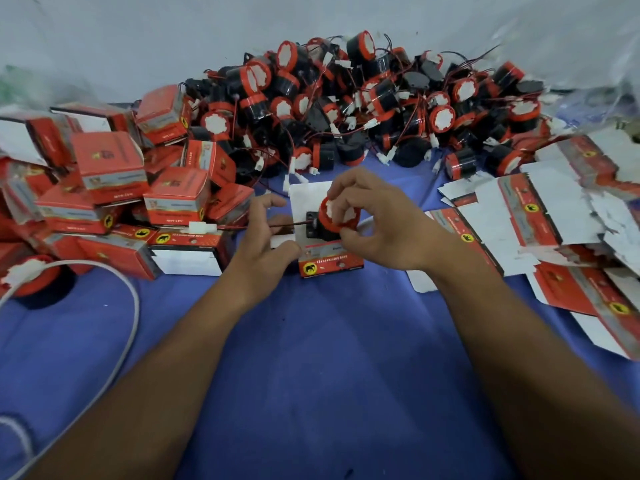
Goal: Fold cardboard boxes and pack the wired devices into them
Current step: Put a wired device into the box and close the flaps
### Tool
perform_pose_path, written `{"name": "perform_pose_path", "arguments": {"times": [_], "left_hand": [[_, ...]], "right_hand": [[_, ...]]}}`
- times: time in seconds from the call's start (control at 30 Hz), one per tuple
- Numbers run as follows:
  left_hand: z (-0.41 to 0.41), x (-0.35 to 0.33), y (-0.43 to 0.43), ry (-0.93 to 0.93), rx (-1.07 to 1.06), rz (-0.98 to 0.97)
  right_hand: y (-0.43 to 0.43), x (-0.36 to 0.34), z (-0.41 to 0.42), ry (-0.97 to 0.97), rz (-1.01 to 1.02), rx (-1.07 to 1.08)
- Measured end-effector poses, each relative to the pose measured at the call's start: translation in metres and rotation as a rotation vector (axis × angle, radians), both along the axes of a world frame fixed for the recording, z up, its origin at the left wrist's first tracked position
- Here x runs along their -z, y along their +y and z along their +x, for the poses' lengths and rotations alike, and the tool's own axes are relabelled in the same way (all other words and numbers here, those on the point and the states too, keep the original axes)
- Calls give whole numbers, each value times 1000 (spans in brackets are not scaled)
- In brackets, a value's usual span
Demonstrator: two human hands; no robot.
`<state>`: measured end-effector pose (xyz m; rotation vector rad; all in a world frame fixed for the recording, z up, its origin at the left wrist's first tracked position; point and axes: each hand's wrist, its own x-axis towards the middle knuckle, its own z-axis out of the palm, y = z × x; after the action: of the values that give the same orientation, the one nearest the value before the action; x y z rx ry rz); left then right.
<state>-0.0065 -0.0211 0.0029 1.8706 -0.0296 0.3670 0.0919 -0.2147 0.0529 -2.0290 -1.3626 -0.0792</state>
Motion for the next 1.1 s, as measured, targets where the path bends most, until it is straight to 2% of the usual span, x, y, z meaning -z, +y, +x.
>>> {"name": "perform_pose_path", "arguments": {"times": [0.13,0.23,0.4,0.5,0.63,0.83,0.97,1.03,1.1], "left_hand": [[1,0,-3,-75,-117,57],[1,1,-4,-157,-150,136],[4,7,0,-245,-191,255],[6,7,2,-243,-223,255],[5,5,-1,-247,-268,230],[7,6,-6,-281,-286,258],[6,2,-10,-361,-306,435],[7,-1,-12,-286,-283,490],[7,0,-14,-228,-327,661]], "right_hand": [[3,2,0,-58,42,11],[8,5,-1,-67,80,111],[12,3,-1,244,161,255],[3,-2,4,137,129,208],[2,0,2,-37,-43,66],[6,8,1,-41,-140,32],[10,9,-1,-50,-200,27],[11,8,-2,-30,-214,47],[11,6,-2,-15,-211,64]]}}
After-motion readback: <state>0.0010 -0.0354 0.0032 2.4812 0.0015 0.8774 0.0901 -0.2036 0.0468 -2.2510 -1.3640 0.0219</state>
